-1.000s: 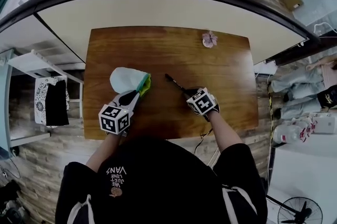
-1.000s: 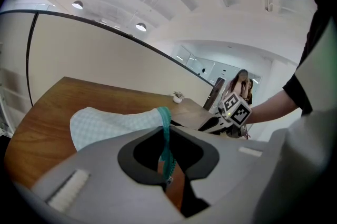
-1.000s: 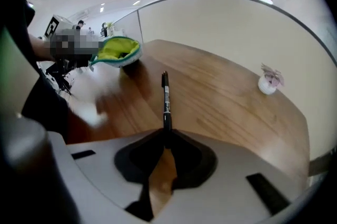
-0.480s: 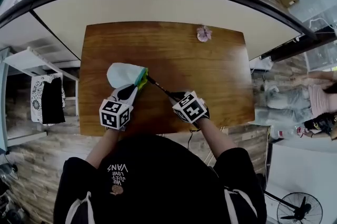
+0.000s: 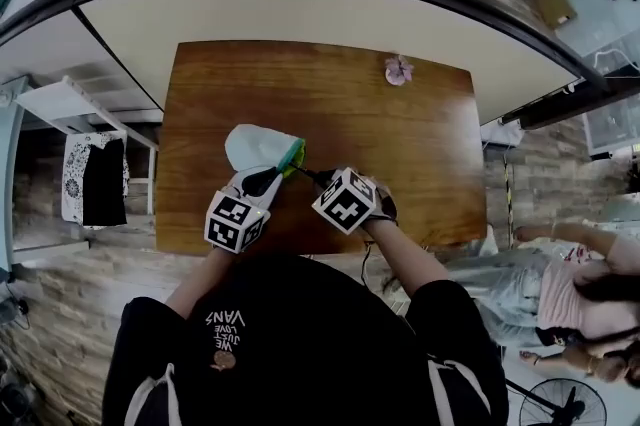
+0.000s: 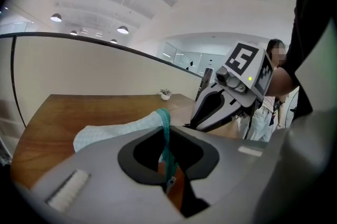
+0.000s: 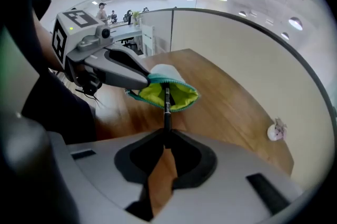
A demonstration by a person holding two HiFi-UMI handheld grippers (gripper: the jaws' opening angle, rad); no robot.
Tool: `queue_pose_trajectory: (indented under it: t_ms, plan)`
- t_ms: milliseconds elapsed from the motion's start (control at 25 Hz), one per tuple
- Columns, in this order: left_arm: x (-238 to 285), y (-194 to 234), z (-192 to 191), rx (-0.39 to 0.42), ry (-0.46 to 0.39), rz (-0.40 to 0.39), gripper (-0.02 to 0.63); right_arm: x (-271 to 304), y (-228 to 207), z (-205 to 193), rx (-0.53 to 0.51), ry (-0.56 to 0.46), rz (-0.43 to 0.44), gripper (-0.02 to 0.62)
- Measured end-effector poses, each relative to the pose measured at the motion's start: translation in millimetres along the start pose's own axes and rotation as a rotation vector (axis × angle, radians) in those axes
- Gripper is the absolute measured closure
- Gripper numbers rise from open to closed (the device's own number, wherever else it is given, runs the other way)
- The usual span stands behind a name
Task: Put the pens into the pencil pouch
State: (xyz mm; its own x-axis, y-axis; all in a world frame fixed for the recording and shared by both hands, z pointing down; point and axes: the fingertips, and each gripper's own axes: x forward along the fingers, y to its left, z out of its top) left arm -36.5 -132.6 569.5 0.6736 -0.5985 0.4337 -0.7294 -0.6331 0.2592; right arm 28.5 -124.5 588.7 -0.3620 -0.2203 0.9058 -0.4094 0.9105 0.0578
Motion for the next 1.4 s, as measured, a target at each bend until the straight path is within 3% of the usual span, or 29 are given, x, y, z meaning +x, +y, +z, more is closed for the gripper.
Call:
queue_pose_trajectory:
  t_ms: [440, 720, 880, 1000, 1160, 1400]
  plan:
    - [-7.6, -10.0, 27.8, -0.003, -0.093, -0.073, 0.565, -3.5, -8.1, 54.5, -0.054, -0.048, 0.016, 0.540]
    - [-18.8, 2.8, 55.2, -0.105, -0.204, -0.085, 0.565, -20.3, -16.2, 106.4, -0.113, -0.302, -0.055, 0.540]
    - [-23.0, 11.3, 66.4, -0.154, -0.247, -0.097, 0.566, -26.0, -22.6, 119.3, -0.085, -0.371, -0.088, 0.536]
    - [-22.7, 14.1, 67.2, -0.166, -0.252, -0.098, 0.566, -34.3, -27.7, 117.6, -0.036, -0.415, -0.102, 0.495]
    - [-17.8, 19.5, 66.9, -0.160, -0.236, -0.096, 0.566, -48.7, -42.0, 97.5, 0.121, -0.452, -0.141, 0.494]
    - [5.3, 17.0, 72.7, -0.103, -0.202, -0.140, 0.566, -66.5, -60.7, 33.2, 0.380, -0.450, -0.232, 0.494]
